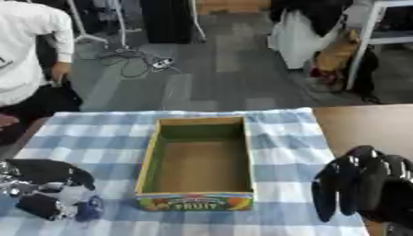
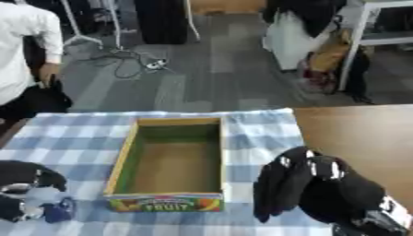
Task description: Pick up objects on the table and place them in the box.
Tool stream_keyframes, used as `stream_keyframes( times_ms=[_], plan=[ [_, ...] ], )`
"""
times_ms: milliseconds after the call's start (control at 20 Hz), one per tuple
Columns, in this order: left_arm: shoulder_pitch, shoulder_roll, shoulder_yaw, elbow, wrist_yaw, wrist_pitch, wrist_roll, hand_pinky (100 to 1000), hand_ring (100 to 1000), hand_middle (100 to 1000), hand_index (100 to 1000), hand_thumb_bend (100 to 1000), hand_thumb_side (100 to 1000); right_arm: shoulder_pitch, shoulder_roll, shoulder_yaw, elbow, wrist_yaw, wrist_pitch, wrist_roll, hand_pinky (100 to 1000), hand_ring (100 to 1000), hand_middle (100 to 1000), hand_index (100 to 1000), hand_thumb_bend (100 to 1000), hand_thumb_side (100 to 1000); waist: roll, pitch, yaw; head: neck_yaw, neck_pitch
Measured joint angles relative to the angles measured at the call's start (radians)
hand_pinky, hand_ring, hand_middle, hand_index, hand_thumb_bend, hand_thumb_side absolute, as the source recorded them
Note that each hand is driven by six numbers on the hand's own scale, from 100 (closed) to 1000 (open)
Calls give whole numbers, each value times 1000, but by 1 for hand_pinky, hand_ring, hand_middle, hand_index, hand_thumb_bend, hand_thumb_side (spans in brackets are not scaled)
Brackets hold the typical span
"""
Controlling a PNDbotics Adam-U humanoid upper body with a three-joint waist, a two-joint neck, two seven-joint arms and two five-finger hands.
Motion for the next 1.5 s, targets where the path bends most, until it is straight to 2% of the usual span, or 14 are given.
stream_keyframes(
  times_ms=[300,550,1000,1500],
  plan=[
    [10,22,-8,-84,-49,33,-33,1000,995,959,958,1000,1000,0,0,6,0,5,0,0,397,536,504,657,100,1000,0,0,2,0,0],
    [18,25,-8,-95,-85,36,-36,1000,991,955,952,1000,1000,0,0,8,0,8,-1,-1,399,537,505,658,100,1000,-3,0,3,0,0],
    [18,6,10,-35,-197,13,-13,1000,1000,966,967,1000,1000,0,0,12,0,9,-2,-2,401,539,507,659,100,1000,-3,0,3,0,0],
    [17,-22,42,56,-293,-25,25,1000,1000,968,971,1000,1000,-1,0,12,0,16,-4,-4,402,541,509,661,100,1000,-6,0,3,1,17]
  ],
)
